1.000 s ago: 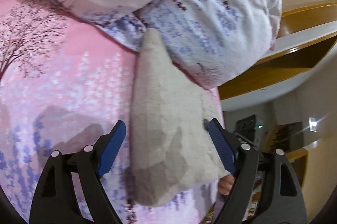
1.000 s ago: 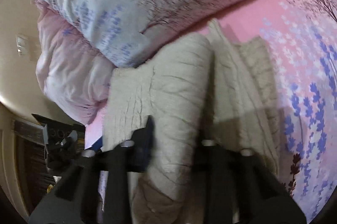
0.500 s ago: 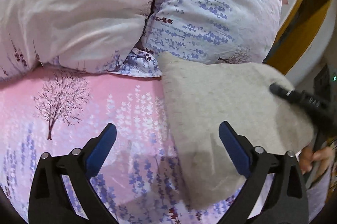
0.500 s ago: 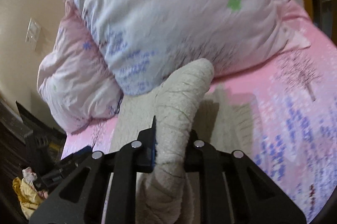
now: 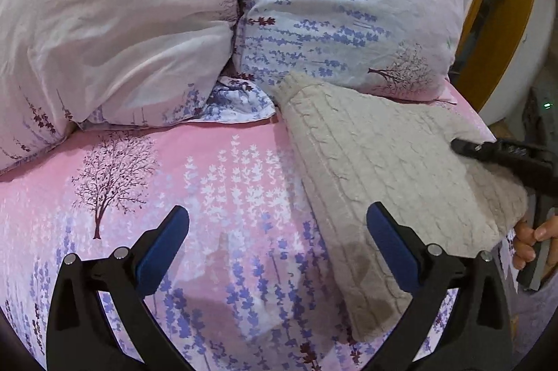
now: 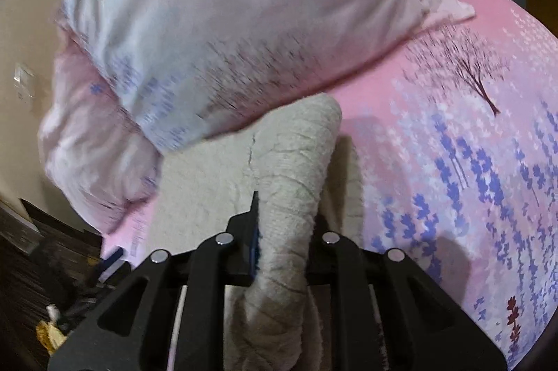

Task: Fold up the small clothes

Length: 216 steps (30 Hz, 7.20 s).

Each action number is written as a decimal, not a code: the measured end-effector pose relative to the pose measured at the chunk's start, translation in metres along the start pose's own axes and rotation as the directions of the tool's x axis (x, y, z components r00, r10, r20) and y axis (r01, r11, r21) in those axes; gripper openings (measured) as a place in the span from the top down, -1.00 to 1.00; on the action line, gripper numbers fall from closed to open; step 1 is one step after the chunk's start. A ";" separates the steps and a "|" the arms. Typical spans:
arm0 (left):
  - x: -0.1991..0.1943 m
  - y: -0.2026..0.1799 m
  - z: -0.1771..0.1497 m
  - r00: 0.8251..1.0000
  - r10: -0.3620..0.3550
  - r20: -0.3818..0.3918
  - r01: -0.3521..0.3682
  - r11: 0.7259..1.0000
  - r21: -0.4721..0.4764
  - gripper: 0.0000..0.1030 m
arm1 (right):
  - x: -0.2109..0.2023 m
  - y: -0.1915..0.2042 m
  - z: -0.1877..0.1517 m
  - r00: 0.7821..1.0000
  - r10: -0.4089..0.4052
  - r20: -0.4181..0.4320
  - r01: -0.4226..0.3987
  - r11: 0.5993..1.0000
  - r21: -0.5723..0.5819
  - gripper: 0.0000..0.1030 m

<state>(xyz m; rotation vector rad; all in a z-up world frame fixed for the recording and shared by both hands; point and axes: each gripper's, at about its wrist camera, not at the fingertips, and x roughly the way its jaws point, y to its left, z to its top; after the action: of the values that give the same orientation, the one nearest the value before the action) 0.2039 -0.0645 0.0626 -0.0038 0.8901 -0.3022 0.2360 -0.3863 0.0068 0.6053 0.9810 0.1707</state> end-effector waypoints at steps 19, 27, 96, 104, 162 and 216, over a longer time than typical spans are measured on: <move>0.008 -0.065 -0.016 0.997 -0.073 0.008 0.071 0.990 0.124 -0.97 | -0.071 -0.012 -0.063 0.997 0.073 0.025 -0.073 0.997 0.017 0.30; 0.017 -0.086 -0.030 0.998 -0.047 -0.038 0.054 0.978 0.203 -0.97 | -0.093 -0.023 -0.070 0.991 0.068 0.112 -0.071 0.997 0.022 0.87; 0.070 0.012 0.002 0.935 -0.312 -0.171 0.234 0.901 -0.366 -0.97 | -0.016 -0.040 -0.011 0.989 0.130 -0.065 -0.118 0.980 0.160 -0.64; 0.078 -0.014 0.000 0.894 -0.422 -0.152 0.349 0.867 -0.356 -0.46 | -0.005 -0.030 -0.013 0.976 0.190 -0.110 -0.177 0.976 0.124 -0.19; -0.018 0.036 -0.040 1.000 0.020 -0.021 -0.019 0.999 0.045 -0.37 | 0.064 0.074 -0.052 0.995 0.100 -0.024 -0.099 0.993 0.062 0.85; -0.097 0.042 -0.157 0.960 0.277 -0.034 -0.279 0.960 -0.036 -0.97 | -0.032 0.132 -0.216 0.918 -0.300 0.258 0.389 0.802 -0.453 -0.96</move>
<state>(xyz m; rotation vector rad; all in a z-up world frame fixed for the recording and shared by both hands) 0.0374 0.0203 0.0326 0.0882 0.9122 -0.0213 0.0587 -0.2036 0.0148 -0.0435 0.8160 0.0365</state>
